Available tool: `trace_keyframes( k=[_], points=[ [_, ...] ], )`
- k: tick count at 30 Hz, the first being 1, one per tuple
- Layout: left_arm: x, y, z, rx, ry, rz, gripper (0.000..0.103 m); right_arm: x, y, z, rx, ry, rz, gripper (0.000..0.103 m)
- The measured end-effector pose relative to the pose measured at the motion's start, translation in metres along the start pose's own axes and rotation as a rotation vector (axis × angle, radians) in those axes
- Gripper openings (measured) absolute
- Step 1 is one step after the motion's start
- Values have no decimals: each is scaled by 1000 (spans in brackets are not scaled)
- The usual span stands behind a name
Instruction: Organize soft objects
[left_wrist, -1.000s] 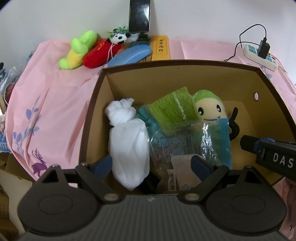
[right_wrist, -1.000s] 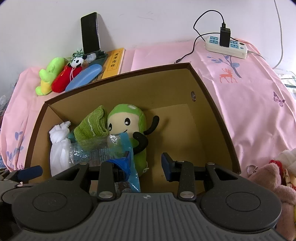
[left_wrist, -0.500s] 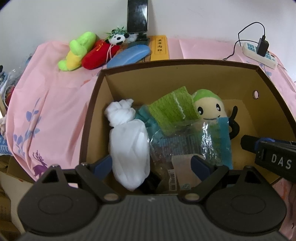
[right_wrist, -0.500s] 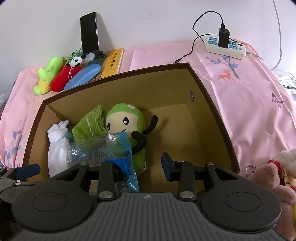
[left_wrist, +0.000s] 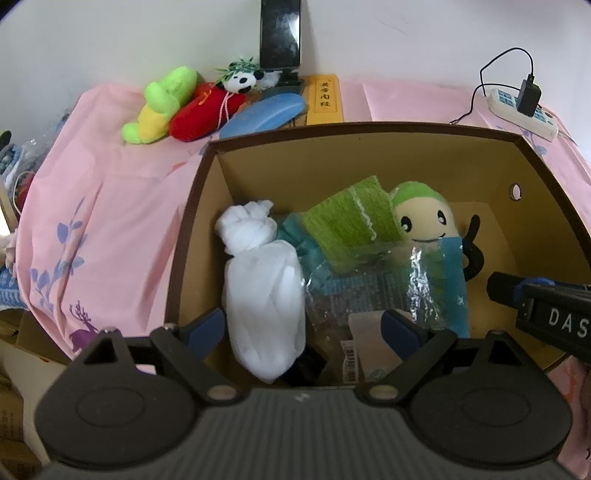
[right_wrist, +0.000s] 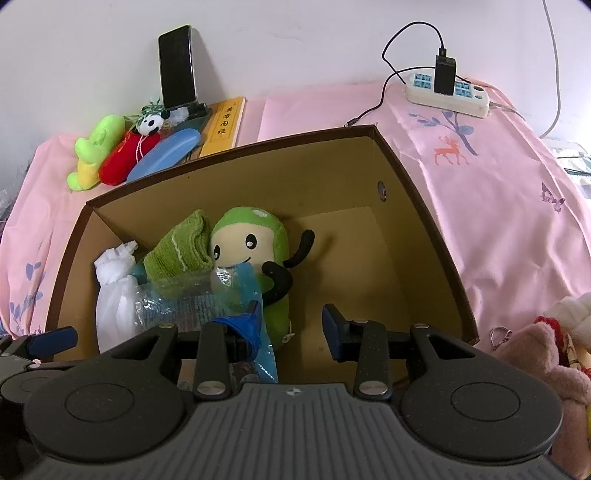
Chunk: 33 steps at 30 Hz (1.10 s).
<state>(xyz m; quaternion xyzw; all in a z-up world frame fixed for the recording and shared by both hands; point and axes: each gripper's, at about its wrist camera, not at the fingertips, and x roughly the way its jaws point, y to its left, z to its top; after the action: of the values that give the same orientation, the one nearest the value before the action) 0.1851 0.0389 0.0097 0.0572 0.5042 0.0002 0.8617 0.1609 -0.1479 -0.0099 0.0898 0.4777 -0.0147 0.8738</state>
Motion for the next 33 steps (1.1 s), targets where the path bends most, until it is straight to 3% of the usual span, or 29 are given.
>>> trace_keyframes(
  k=[33],
  points=[
    [-2,-1,-2,7,-25,2,94,-2,4,-2,-20,-14,-24,19]
  ],
)
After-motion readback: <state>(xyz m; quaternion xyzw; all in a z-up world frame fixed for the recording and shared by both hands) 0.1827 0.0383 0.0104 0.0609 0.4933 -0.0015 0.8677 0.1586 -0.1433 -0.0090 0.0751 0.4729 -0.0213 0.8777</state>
